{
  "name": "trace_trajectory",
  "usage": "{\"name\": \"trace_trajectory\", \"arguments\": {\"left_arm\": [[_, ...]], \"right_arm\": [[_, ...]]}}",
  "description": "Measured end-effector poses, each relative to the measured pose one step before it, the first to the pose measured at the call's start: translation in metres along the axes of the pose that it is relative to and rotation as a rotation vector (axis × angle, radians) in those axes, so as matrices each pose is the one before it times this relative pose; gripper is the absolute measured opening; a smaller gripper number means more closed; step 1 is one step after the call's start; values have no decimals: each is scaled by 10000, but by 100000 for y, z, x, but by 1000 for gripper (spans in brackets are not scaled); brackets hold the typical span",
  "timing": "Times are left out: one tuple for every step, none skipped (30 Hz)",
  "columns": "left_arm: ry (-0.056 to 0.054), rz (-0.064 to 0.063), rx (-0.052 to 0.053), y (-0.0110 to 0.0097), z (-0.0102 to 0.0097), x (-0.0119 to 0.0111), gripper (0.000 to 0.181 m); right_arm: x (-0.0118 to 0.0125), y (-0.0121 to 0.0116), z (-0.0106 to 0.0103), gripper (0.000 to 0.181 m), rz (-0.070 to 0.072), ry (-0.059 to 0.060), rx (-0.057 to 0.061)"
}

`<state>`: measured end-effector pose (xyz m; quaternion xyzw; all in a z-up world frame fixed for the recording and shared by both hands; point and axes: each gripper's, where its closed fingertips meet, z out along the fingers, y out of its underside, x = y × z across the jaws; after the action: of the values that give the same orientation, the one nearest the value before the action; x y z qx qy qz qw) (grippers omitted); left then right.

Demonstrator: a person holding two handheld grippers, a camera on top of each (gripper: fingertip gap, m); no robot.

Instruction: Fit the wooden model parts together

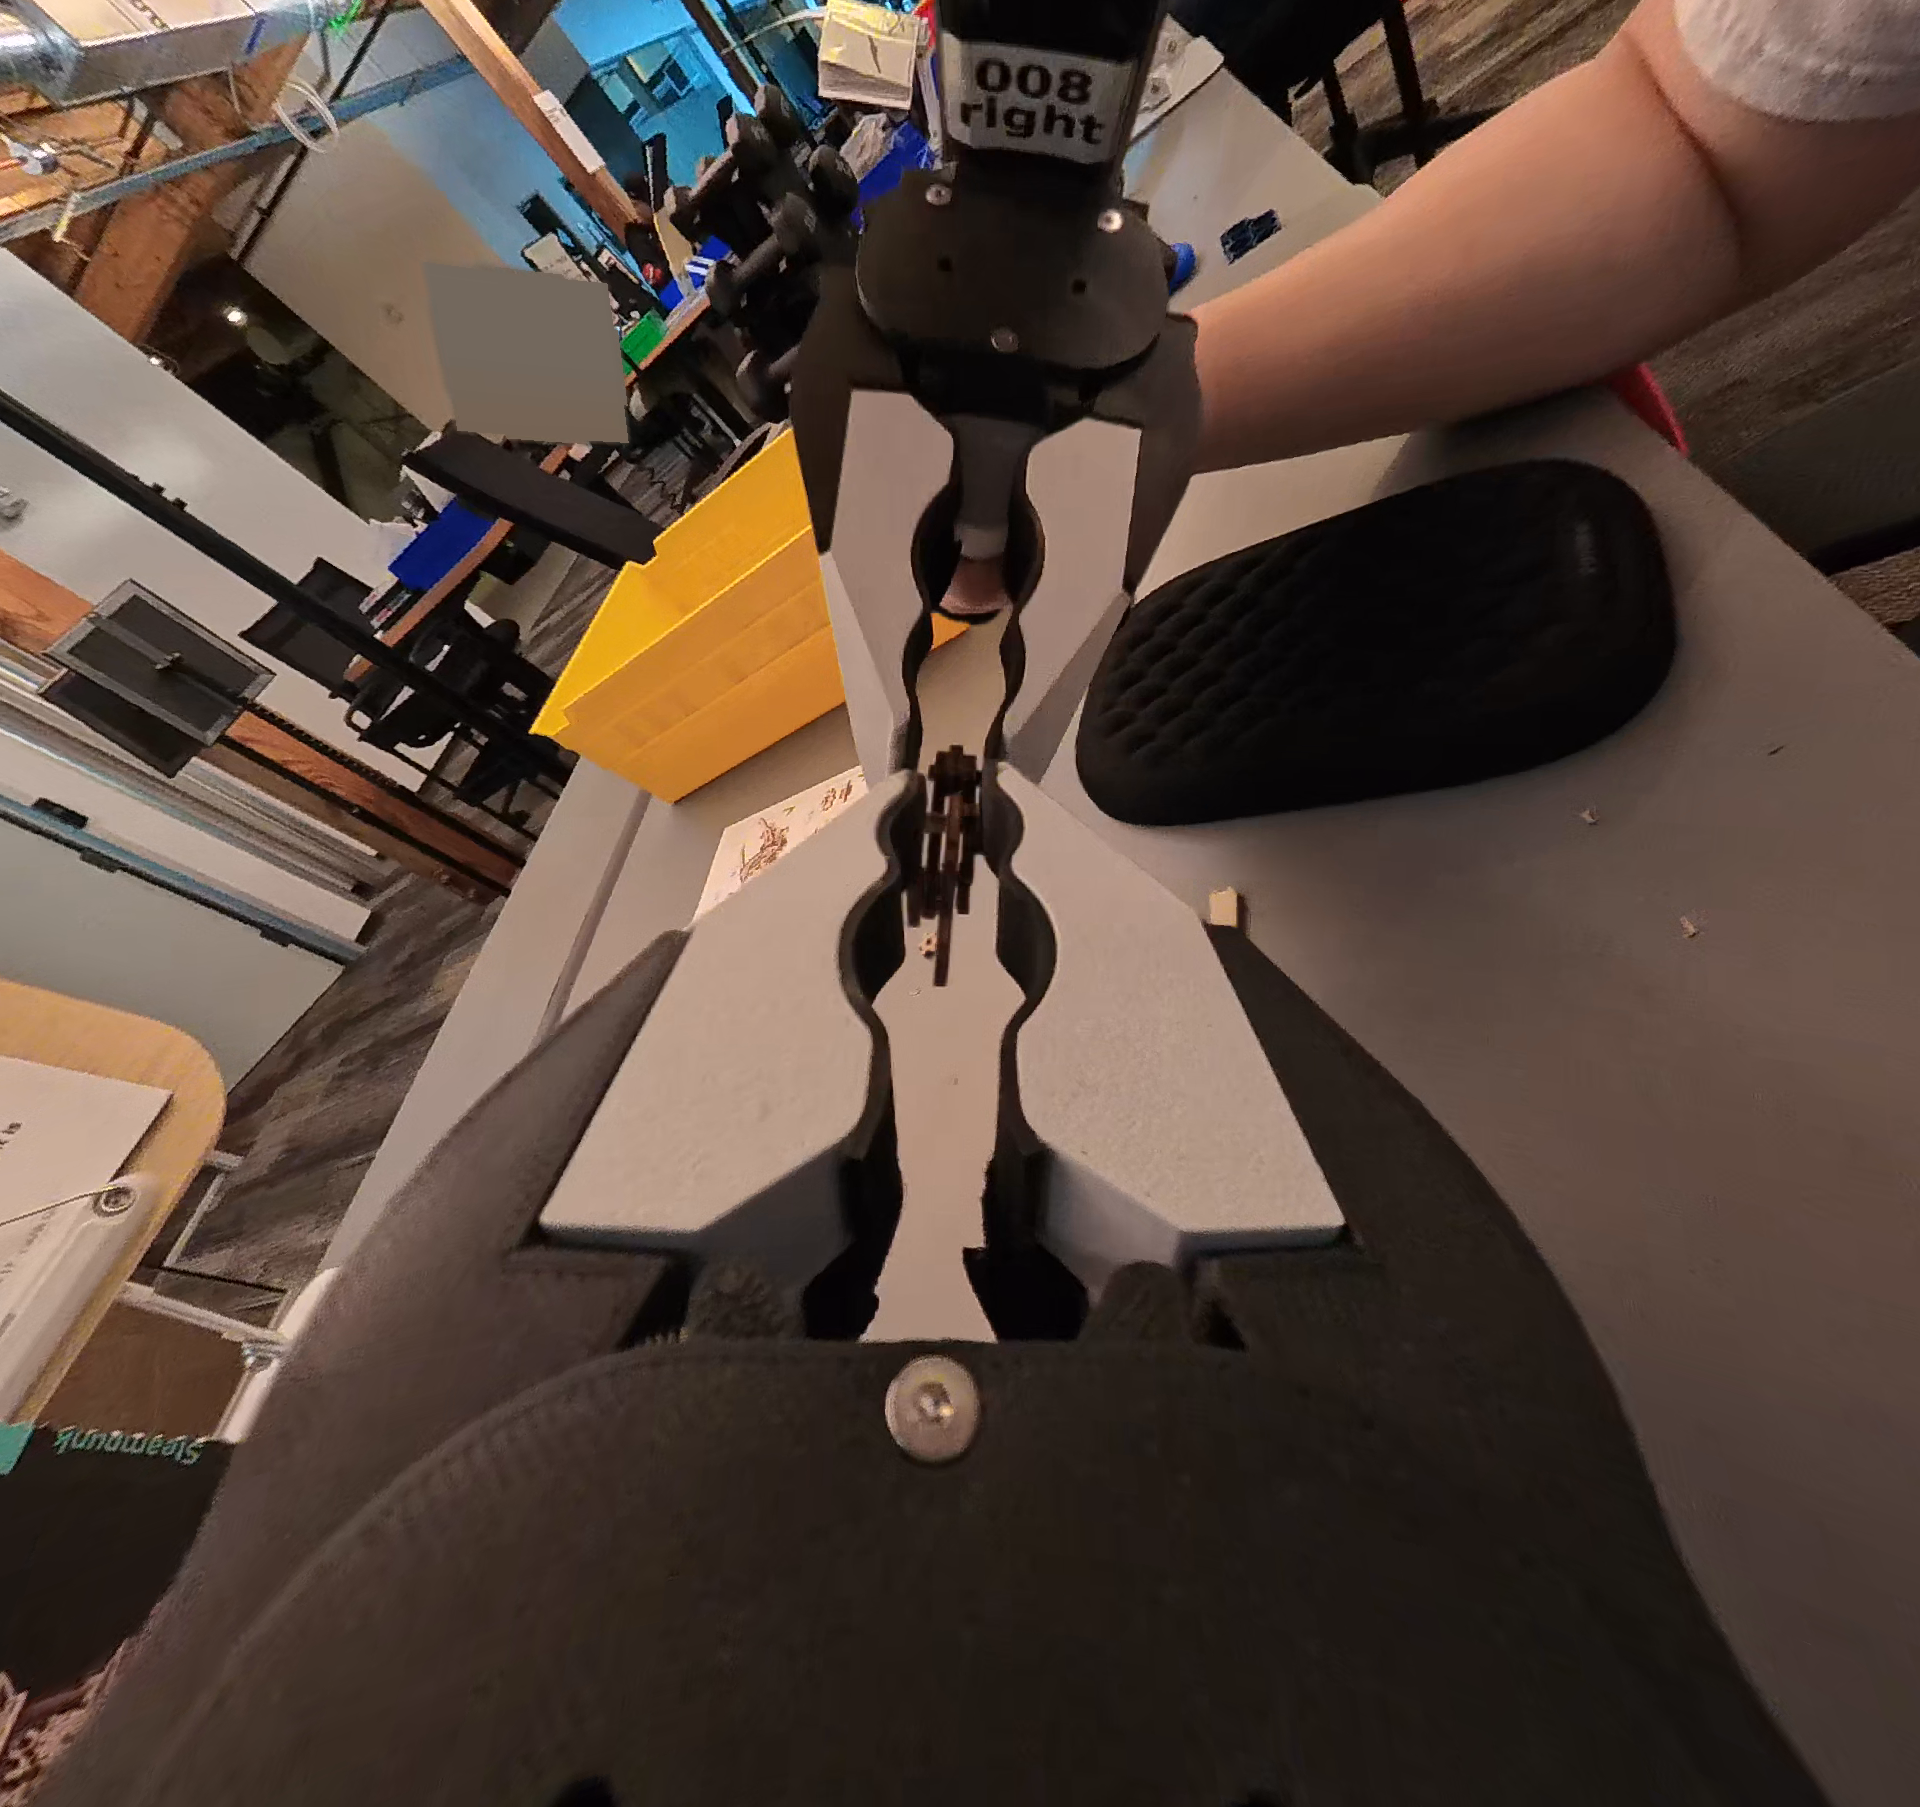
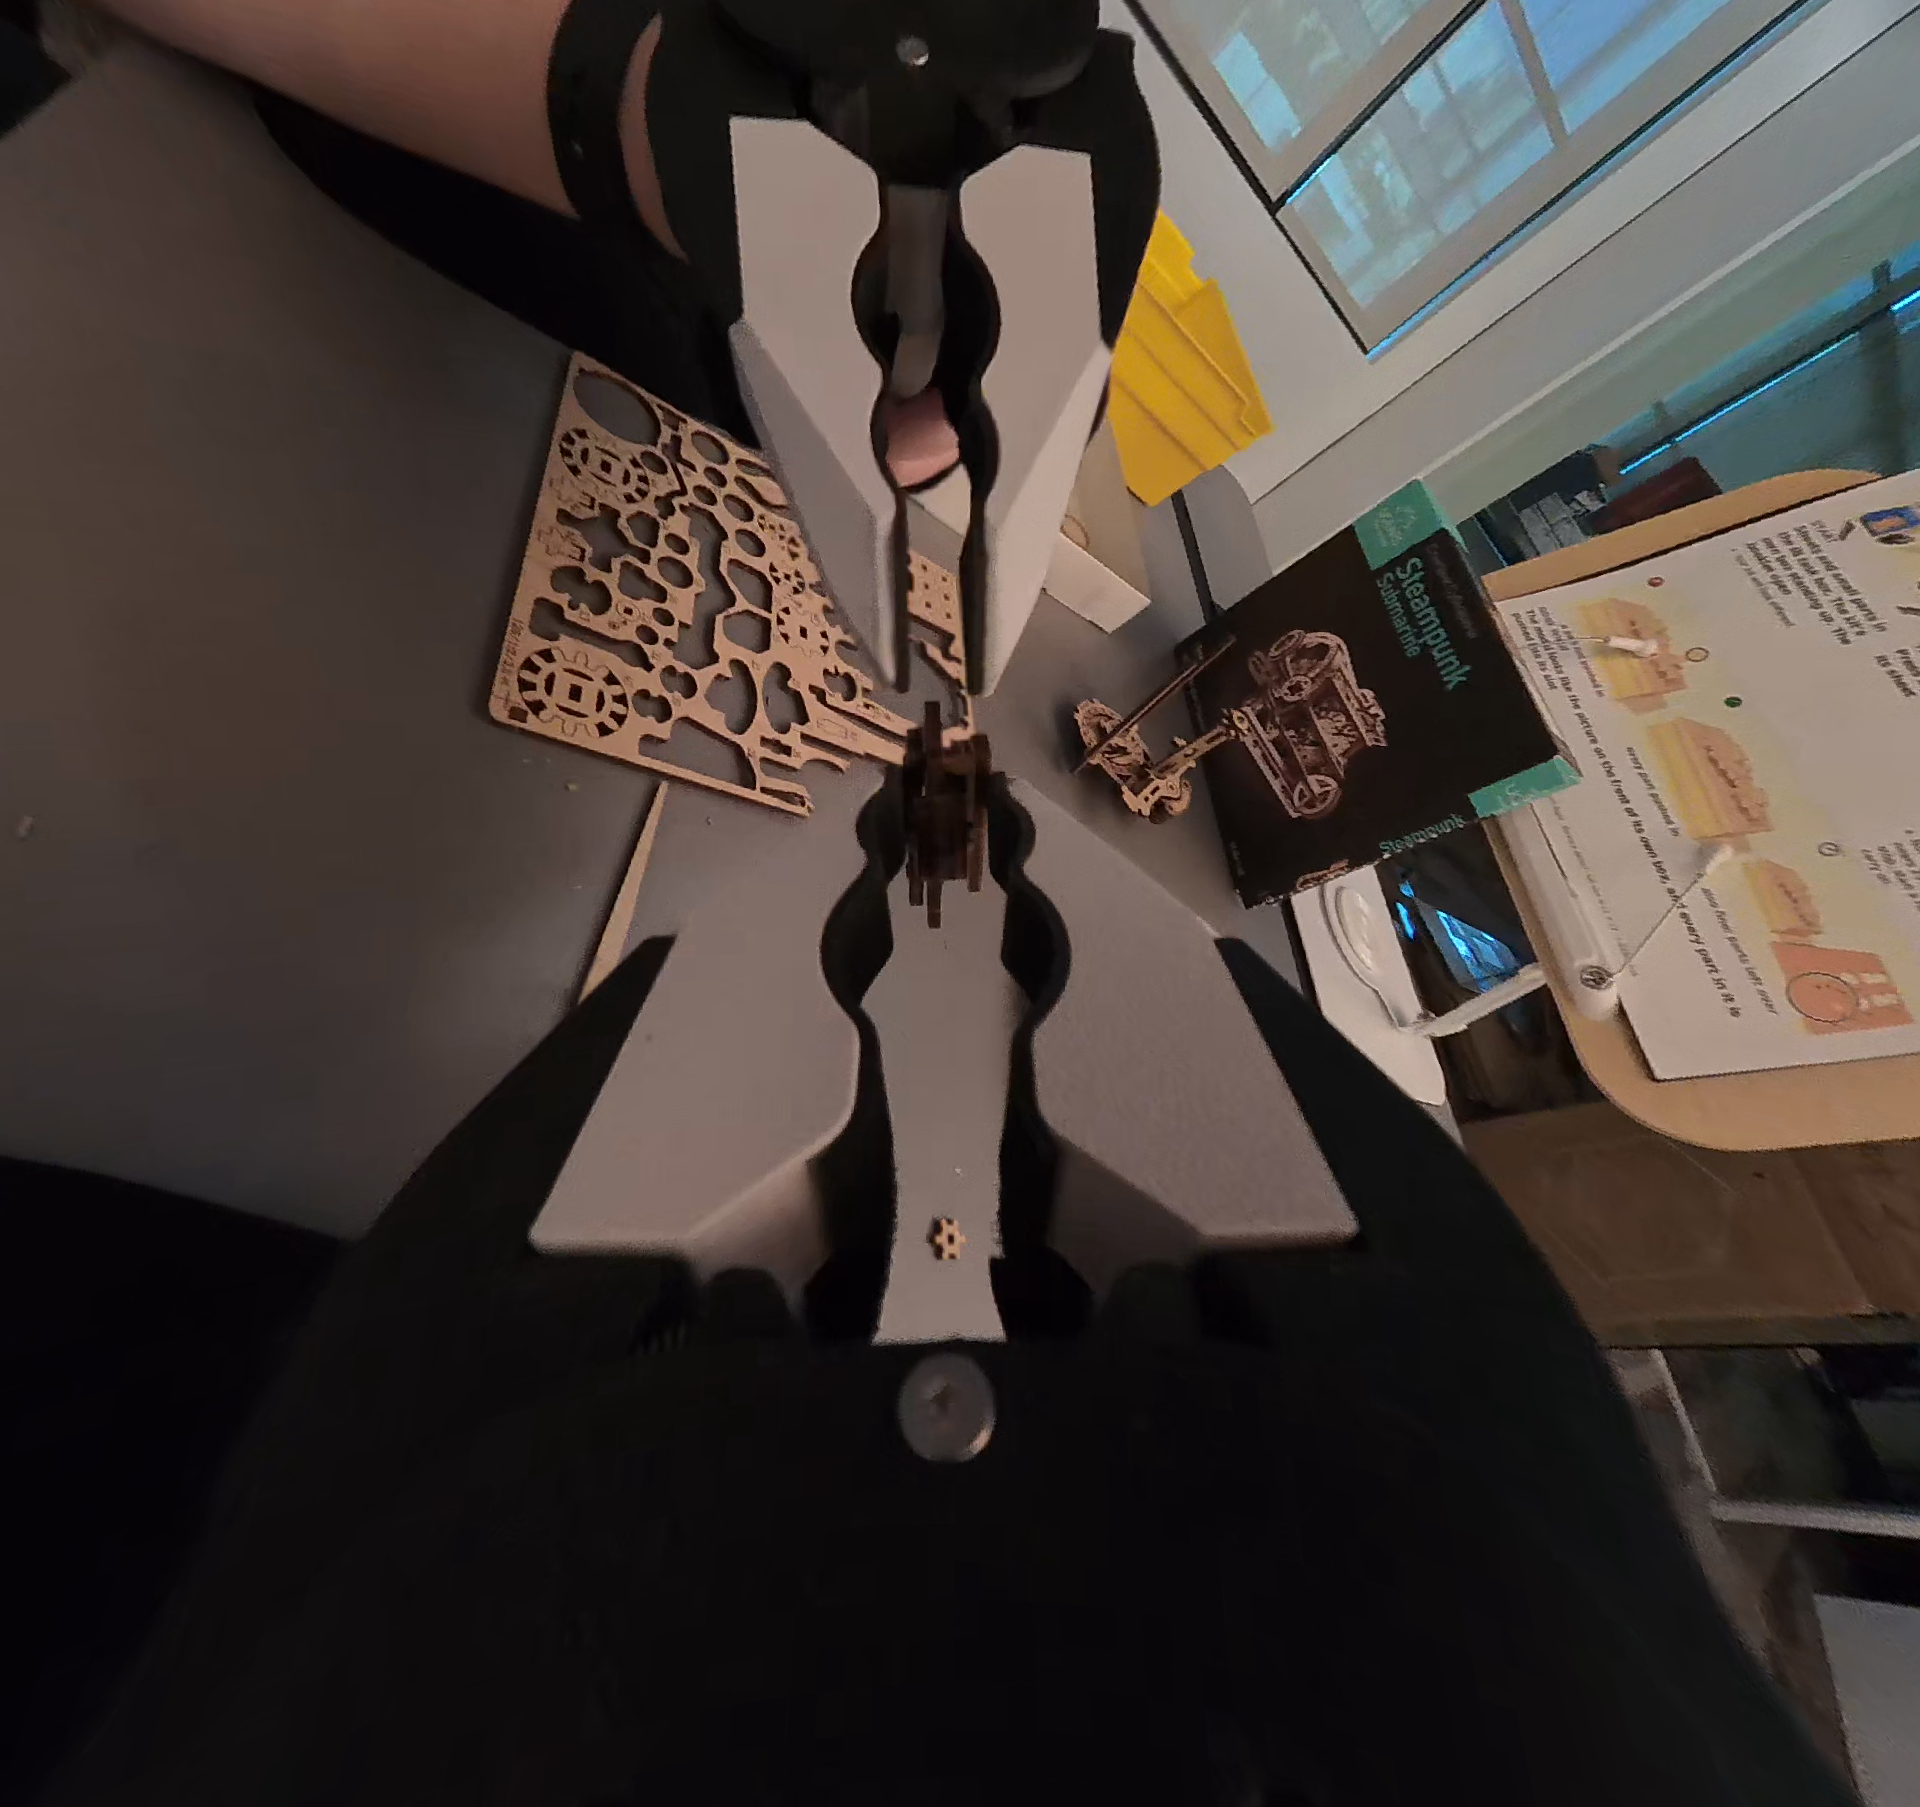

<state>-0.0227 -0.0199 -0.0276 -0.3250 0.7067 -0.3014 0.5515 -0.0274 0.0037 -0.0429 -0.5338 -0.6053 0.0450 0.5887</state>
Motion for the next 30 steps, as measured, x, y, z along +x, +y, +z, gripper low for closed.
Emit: {"name": "trace_trajectory", "arguments": {"left_arm": [[-72, 34, -57, 71, 5, -97, 9], [-4, 17, -46, 83, 38, 17, 10], [15, -7, -65, 96, 96, 70, 11], [-18, 3, -68, 97, 129, 40, 12], [-51, 17, -81, 116, 147, 22, 12], [12, 20, -155, 249, 157, 93, 11], [26, 29, -221, 372, 155, 92, 7], [-71, 2, -140, 282, 129, -75, 3], [-26, -48, -37, 116, 64, -41, 3], [-13, -69, -78, 149, 53, -53, 2], [-92, -38, -49, 90, 33, -161, 6], [29, 39, -33, 75, 12, 60, 9], [147, 35, 14, -1, -27, 258, 12], [61, -17, -2, 5, -27, 73, 13], [64, -71, 95, -131, -40, 66, 12], [57, -105, 149, -204, -51, 47, 14], [-3, -98, 78, -115, -21, -50, 15], [-76, -29, -72, 118, 34, -150, 17], [28, 74, -180, 312, 66, 75, 17], [4, 122, -130, 240, 87, 84, 16], [-28, 57, 29, -38, 35, 48, 16], [35, -17, -39, 41, 45, 77, 17], [47, -53, -8, 17, -18, 33, 17], [13, -95, 3, 34, -17, -61, 16], [61, -142, -5, 37, 0, -2, 16], [154, -193, -1, -10, 15, 135, 15], [123, -160, -2, -19, 7, 100, 15], [13, -37, 26, -35, -28, -25, 14], [16, 27, 24, -46, -59, 11, 11], [55, 6, 2, -49, -59, 45, 10]], "right_arm": [[77, 96, 4, 13, -66, 70, -85], [18, 22, 29, 13, -5, 27, -54], [-113, -7, 61, 13, -20, -35, -50], [-73, 29, 70, 13, -91, 25, -80], [-134, 105, 116, 13, -98, -10, -137], [-197, 142, 133, 13, -84, -47, -174], [-119, 52, 99, 13, -110, 12, -99], [-142, 106, 103, 13, -84, -29, -118], [-229, 83, 101, 13, -41, -97, -88], [-146, -2, 99, 13, -17, -48, -48], [-131, -152, 48, 13, -30, -31, 49], [-61, -57, 33, 13, 35, -29, 8], [69, 113, 38, 13, 75, 13, -70], [172, 186, 16, 13, 88, 60, -61], [221, 247, -13, 13, 121, 64, -81], [56, 135, -24, 13, 161, -58, 7], [-37, 16, -5, 13, 232, -124, 63], [-26, -39, 4, 13, 269, -117, 67], [-8, -125, -18, 13, 238, -87, 110], [-56, -46, -11, 12, 221, -109, 37], [31, 159, 36, 13, 189, -63, -69], [-14, 1, 6, 13, 183, -81, 35], [-65, -1, 7, 13, 129, -97, 35], [-3, -35, -21, 13, 72, -31, 43], [41, 0, -39, 12, 25, 5, 5], [-140, 32, -27, 12, -8, -101, -34], [-75, -9, -23, 12, -70, -22, -33], [-26, -46, -18, 12, -84, 27, -8], [-238, -132, 1, 12, -26, -116, 21], [-34, -90, 1, 12, 1, -1, 11]]}}
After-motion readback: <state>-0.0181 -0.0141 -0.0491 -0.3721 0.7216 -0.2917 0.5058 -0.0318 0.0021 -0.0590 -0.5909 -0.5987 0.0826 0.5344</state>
